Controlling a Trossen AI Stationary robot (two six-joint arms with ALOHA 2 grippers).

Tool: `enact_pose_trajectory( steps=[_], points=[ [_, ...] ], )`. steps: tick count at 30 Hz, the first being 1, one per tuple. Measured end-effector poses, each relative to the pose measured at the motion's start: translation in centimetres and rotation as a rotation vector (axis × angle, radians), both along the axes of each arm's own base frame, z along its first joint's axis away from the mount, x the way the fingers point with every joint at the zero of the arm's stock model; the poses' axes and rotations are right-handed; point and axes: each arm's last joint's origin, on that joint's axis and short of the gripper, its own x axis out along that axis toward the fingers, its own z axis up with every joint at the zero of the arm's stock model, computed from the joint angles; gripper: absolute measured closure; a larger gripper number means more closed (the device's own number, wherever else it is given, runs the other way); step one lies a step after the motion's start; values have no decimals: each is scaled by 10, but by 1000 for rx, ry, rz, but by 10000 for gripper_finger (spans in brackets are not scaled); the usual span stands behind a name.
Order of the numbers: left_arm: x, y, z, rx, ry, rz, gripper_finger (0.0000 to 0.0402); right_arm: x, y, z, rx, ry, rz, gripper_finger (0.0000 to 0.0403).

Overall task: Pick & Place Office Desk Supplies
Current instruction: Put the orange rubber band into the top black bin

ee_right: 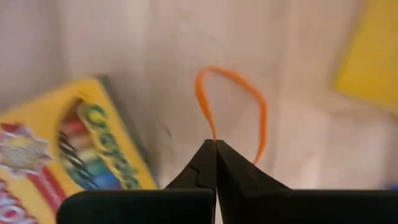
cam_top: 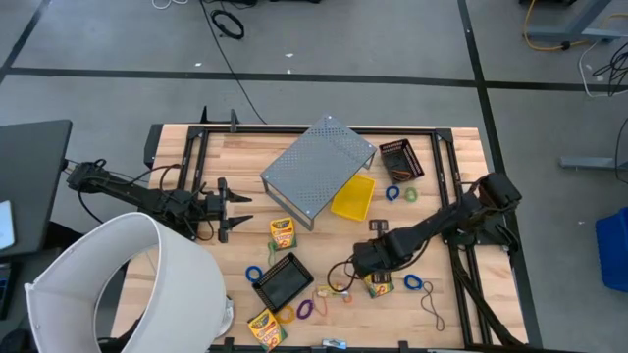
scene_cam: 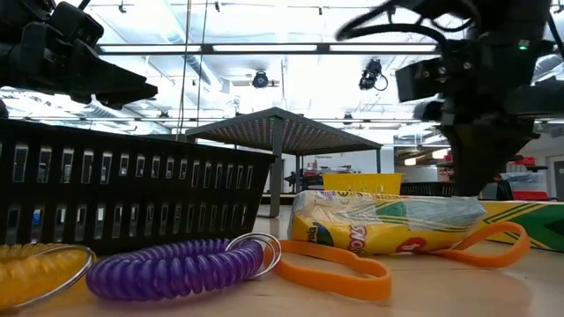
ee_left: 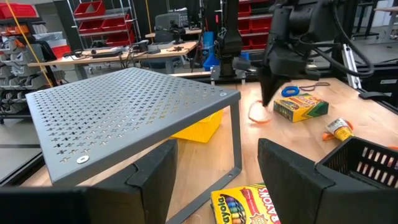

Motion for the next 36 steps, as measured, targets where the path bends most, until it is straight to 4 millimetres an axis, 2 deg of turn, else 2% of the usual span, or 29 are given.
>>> enact_pose_trajectory(
  steps=[9,17,26,36],
  points=[
    [0,0,0,-1,-2,0,174,-18,-15,10,-297,13,-154,403],
    [0,0,0,-1,-3,0,174,-28,-38,18,-534,35,-272,403],
    [0,0,0,-1,-2,0,174,-33,-68,27,-676,130,-385,403],
    [0,0,0,-1,-3,0,174,-28,-112,30,-752,165,-491,403]
  ],
)
